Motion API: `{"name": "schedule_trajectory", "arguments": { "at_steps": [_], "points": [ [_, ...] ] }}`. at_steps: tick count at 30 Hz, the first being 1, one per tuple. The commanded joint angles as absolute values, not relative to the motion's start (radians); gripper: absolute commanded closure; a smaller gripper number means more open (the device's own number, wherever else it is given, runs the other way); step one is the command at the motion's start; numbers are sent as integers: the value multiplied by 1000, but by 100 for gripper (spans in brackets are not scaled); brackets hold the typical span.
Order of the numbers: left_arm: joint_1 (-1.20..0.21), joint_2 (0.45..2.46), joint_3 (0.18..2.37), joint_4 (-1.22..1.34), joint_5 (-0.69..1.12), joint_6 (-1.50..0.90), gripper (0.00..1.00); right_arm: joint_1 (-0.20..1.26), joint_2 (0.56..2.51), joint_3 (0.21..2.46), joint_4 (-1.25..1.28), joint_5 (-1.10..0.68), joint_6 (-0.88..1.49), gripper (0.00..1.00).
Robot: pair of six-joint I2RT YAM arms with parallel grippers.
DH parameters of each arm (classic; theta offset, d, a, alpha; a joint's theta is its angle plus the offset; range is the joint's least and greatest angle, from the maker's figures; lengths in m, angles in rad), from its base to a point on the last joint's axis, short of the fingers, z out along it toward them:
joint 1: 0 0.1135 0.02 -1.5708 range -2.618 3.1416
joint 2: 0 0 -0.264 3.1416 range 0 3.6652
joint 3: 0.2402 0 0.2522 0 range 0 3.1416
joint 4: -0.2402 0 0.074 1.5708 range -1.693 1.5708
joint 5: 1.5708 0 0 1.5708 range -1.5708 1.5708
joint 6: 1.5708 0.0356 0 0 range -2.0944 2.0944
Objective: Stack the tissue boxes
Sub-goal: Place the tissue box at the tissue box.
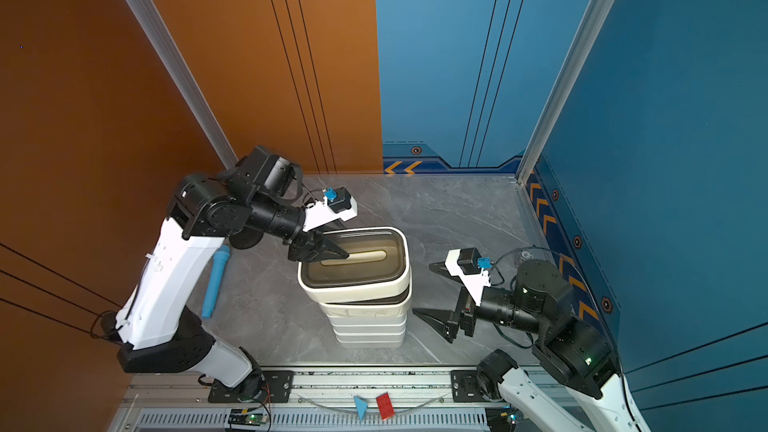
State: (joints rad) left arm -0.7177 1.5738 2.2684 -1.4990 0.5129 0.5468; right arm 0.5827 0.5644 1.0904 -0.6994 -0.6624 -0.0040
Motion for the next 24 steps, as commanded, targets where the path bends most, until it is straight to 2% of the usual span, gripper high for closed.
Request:
{"name": "schedule_trajectory", "arguments": {
  "at_steps": [1, 24],
  "points": [
    [-741, 1582, 2307, -1514, 498, 559, 60, 589, 554, 1079, -706, -693, -9, 0],
    [-755, 1615, 2324, -1516, 509, 580, 60, 595, 560, 1048, -663, -682, -2, 0]
  ]
}}
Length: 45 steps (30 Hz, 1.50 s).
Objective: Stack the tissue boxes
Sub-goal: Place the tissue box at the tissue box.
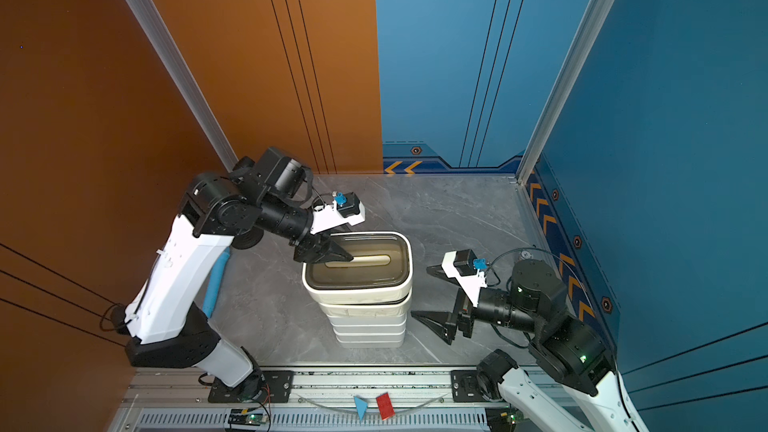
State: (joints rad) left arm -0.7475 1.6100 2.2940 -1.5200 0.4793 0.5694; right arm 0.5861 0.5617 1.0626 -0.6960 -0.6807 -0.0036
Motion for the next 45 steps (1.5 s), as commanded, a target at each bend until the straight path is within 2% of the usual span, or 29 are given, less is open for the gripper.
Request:
{"name": "schedule_trajectory", "arguments": {
  "at_steps": [1, 45],
  "points": [
    [-755, 1618, 2325, -1515, 512, 580, 60, 594, 561, 1045, -663, -680, 0, 0],
    [-755, 1626, 2297, -1515, 558, 609, 62, 605, 575, 1056, -661, -688, -5, 0]
  ]
}}
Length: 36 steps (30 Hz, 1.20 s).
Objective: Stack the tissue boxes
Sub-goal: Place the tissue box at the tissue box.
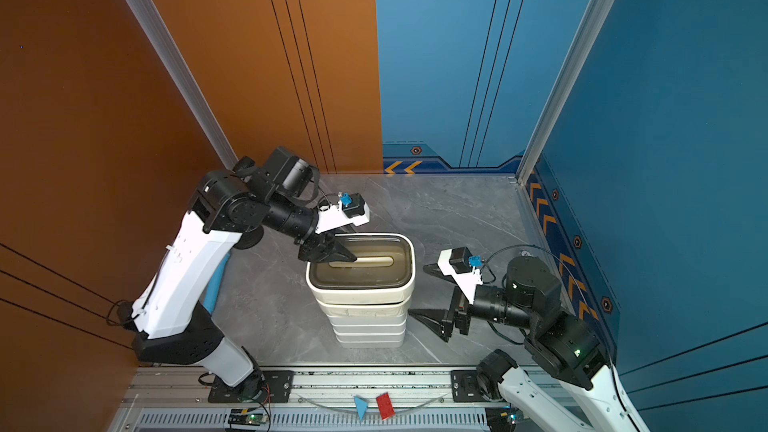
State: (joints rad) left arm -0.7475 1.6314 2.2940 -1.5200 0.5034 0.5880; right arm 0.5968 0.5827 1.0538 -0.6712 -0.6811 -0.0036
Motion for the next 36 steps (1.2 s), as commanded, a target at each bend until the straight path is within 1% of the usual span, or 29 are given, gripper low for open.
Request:
{"name": "schedule_trajectory", "arguments": {
  "at_steps": [1, 21, 36],
  "points": [
    [-755, 1627, 2294, -1515, 557, 610, 62, 605, 575, 1057, -661, -687, -5, 0],
    [-742, 1636, 2284, -1512, 541, 634, 62, 608, 574, 1049, -659, -689, -3, 0],
    [-721, 1637, 2273, -1509, 566, 630, 62, 611, 571, 1045, -660, -690, -3, 0]
  ]
}}
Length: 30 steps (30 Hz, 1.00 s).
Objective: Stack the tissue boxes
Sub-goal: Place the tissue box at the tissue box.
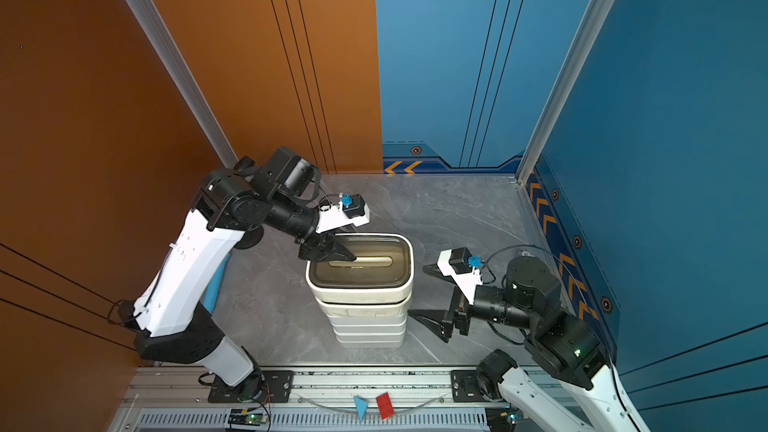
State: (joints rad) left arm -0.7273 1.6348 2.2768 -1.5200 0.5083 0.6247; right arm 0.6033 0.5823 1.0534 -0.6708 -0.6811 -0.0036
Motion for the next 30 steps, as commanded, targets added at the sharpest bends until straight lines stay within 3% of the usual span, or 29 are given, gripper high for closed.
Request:
{"name": "schedule_trajectory", "arguments": {
  "at_steps": [1, 30],
  "points": [
    [-721, 1637, 2271, -1509, 566, 631, 62, 611, 573, 1043, -660, -690, -5, 0],
    [-716, 1613, 2231, -1501, 558, 629, 60, 618, 589, 1050, -648, -703, -3, 0]
  ]
}}
